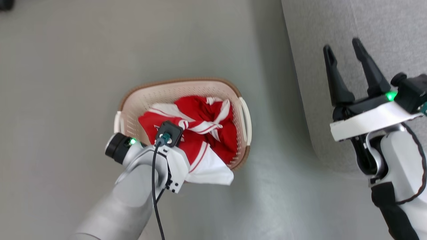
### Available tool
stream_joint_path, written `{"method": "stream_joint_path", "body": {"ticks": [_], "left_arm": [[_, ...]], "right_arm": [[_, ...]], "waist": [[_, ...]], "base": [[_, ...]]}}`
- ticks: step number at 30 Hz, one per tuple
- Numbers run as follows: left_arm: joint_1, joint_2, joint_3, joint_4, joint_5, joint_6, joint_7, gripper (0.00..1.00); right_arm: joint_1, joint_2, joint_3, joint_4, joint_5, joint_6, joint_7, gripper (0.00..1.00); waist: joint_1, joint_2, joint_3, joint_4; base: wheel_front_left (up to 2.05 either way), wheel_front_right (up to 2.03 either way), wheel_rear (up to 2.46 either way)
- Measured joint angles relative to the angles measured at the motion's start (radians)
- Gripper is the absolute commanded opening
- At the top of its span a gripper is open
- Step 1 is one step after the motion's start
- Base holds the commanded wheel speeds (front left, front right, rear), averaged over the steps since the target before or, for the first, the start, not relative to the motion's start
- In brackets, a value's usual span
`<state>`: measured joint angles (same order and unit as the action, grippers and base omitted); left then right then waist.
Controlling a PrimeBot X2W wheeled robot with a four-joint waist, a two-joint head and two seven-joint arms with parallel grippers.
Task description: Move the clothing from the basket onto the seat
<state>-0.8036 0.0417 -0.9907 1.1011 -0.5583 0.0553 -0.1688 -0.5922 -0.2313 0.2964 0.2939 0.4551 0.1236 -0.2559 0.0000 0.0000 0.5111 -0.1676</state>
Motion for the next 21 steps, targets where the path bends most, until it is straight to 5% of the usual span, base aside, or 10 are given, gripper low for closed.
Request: {"method": "stream_joint_path", "body": {"ticks": [13,21], "left_arm": [[0.108,-0.001,-0.022,-0.077,-0.131,0.008,-0.076,0.00],[0.108,0.004,0.086,-0.203,-0.117,0.007,-0.079,0.00]], "right_arm": [[0.163,0.019,-0.048,0.062,-0.025,0.000,0.000,1.00],[0.223,0.031,-0.072,0.080,-0.034,0.000,0.000,1.00]], "waist": [[0.0000,0.0000,-0.225,0.074],[0.0000,0.0000,-0.323,0.122]], "base": [[0.00,0.00,0.00],[0.00,0.00,0.00]]}}
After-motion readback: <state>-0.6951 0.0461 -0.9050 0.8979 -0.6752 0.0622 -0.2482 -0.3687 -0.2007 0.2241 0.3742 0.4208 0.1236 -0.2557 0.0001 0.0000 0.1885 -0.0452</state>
